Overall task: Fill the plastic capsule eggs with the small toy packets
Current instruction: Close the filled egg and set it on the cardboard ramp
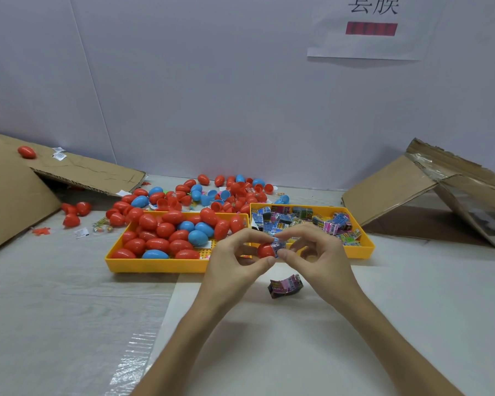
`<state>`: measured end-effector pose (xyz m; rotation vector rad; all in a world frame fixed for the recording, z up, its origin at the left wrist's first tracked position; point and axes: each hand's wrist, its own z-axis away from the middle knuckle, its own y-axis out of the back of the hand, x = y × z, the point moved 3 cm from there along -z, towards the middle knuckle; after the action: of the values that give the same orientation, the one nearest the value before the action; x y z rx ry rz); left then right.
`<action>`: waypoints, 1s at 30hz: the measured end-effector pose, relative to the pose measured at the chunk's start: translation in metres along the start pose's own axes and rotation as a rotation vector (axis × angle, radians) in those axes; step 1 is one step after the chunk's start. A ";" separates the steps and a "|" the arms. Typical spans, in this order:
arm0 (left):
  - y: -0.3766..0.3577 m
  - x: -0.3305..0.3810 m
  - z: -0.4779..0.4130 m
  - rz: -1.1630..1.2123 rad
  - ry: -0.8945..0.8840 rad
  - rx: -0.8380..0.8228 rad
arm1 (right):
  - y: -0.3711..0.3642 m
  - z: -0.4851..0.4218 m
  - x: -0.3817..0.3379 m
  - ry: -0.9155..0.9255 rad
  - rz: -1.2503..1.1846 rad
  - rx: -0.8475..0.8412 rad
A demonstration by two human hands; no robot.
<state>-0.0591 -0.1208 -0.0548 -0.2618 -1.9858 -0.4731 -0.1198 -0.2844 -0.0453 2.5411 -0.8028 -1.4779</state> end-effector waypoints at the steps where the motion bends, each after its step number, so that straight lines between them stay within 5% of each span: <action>1: 0.000 0.000 0.000 0.005 -0.001 0.003 | 0.000 0.000 0.000 0.012 0.012 0.011; 30: 0.003 0.000 0.000 -0.031 0.011 0.027 | 0.003 -0.001 0.006 0.043 0.058 0.055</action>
<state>-0.0579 -0.1181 -0.0538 -0.2118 -1.9865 -0.4664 -0.1182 -0.2903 -0.0488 2.5556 -0.9154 -1.3982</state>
